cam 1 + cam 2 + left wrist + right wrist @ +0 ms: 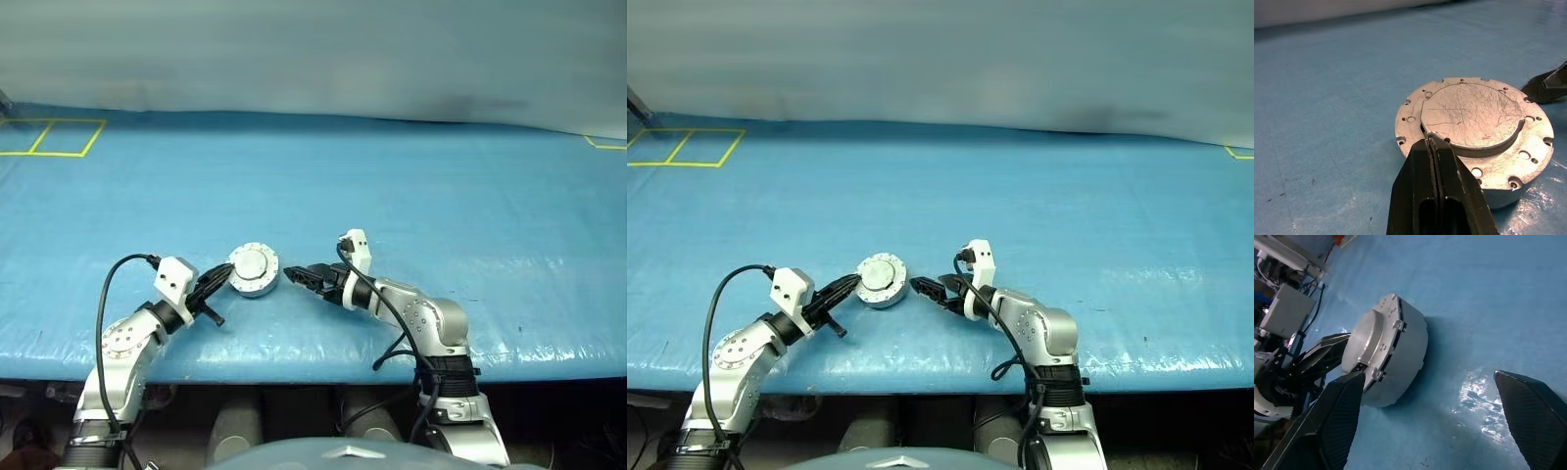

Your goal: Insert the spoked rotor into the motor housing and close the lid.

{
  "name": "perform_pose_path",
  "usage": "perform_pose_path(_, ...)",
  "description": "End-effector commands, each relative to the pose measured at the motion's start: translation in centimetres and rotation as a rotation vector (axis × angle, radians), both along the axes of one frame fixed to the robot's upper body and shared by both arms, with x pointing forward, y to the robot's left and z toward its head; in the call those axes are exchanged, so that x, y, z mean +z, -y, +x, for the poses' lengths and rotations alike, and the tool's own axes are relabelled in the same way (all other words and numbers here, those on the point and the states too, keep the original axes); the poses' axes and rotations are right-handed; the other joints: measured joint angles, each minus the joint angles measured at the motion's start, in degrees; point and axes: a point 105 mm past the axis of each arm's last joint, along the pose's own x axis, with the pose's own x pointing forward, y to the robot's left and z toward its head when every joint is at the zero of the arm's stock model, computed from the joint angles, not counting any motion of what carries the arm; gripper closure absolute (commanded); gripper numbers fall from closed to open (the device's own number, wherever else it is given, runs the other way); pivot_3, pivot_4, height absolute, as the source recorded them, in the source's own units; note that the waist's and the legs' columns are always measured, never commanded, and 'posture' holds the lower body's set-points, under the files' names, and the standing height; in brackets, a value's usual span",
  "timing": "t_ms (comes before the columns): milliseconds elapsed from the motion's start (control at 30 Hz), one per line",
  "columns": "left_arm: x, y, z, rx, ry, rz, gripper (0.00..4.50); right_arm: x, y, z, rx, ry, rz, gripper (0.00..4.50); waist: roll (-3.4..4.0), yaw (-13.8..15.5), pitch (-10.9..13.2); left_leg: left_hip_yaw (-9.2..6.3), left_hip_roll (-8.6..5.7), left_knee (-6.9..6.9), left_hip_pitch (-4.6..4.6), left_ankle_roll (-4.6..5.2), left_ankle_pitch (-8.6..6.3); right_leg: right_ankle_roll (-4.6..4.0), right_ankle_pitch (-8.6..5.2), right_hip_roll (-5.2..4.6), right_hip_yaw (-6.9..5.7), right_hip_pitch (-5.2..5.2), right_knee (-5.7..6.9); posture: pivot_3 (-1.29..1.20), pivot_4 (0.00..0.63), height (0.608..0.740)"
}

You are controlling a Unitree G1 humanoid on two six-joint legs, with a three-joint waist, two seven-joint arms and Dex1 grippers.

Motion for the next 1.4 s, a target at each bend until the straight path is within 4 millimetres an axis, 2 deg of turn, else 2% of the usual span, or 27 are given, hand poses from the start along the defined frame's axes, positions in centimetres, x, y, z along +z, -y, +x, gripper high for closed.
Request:
perform_pose_path(33,-0.7,0.3,-0.2,-0.008,-0.029,0.008,4.5,0.4,-1.3,0.2,0.014,-0.051,0.071,0.01,0.0,-0.07,0.0,0.0,0.0,0.0,0.01,0.0,0.0,0.0,0.0,0.0,0.0,0.01,0.01,0.0,0.15,0.74)
perform_pose_path(233,-0.7,0.0,-0.5,0.007,-0.024,0.017,4.5,0.8,-3.1,0.0,0.062,-0.092,0.134,0.01,0.0,-0.17,0.0,0.0,-0.03,0.0,-0.01,0.0,0.0,0.0,0.0,-0.03,0.0,0.01,-0.04,0.0,0.15,0.74)
perform_pose_path(433,-0.7,-0.1,-0.6,0.015,-0.023,0.018,4.5,0.2,-3.5,0.0,0.056,-0.135,0.144,0.01,0.0,-0.45,0.0,0.0,0.01,-0.03,0.01,0.0,0.0,0.0,0.0,0.01,-0.01,0.01,-0.02,0.0,0.15,0.74)
perform_pose_path(567,-0.7,-0.1,-0.7,0.018,-0.024,0.016,4.5,0.4,-3.7,-0.2,0.073,-0.125,0.145,1.24,0.01,-0.49,0.01,0.0,0.0,-0.03,-0.01,0.0,0.0,0.0,0.0,0.0,0.0,0.0,-0.03,0.0,0.15,0.74)
perform_pose_path(967,-0.8,-0.1,-0.6,0.021,-0.024,0.017,4.5,0.7,-4.4,-0.6,0.1,-0.133,0.17,1.24,0.02,-0.49,0.01,0.0,0.0,-0.05,-0.02,0.01,0.0,0.0,0.0,0.01,0.0,-0.01,-0.03,0.0,0.15,0.74)
perform_pose_path(1000,-0.8,-0.1,-0.6,0.022,-0.024,0.017,4.5,0.7,-4.4,-0.6,0.1,-0.135,0.171,1.52,0.02,-0.49,0.01,0.0,0.0,-0.04,-0.02,0.01,0.0,0.0,0.0,0.01,0.0,-0.01,-0.03,0.0,0.15,0.74)
perform_pose_path(1033,-0.8,-0.1,-0.7,0.023,-0.025,0.017,4.5,0.7,-4.5,-0.6,0.103,-0.136,0.177,1.59,0.02,-0.49,0.01,0.0,0.0,-0.04,-0.02,0.01,0.0,0.0,0.0,0.0,0.0,-0.01,-0.03,0.0,0.15,0.74)
perform_pose_path(1200,-0.8,-0.2,-0.7,0.028,-0.025,0.017,4.5,1.0,-4.6,-0.7,0.118,-0.126,0.181,3.05,0.04,-0.5,0.02,0.0,0.0,-0.05,-0.03,0.0,0.0,0.0,0.0,0.0,0.0,-0.02,-0.04,0.0,0.15,0.74)
perform_pose_path(1400,-0.8,-0.2,-0.7,0.029,-0.022,0.017,4.5,1.2,-4.7,-0.7,0.125,-0.113,0.193,3.3,0.05,-0.41,0.04,-0.03,0.0,0.01,0.0,0.0,0.0,0.0,0.0,-0.02,-0.02,-0.03,-0.03,0.0,0.15,0.74)
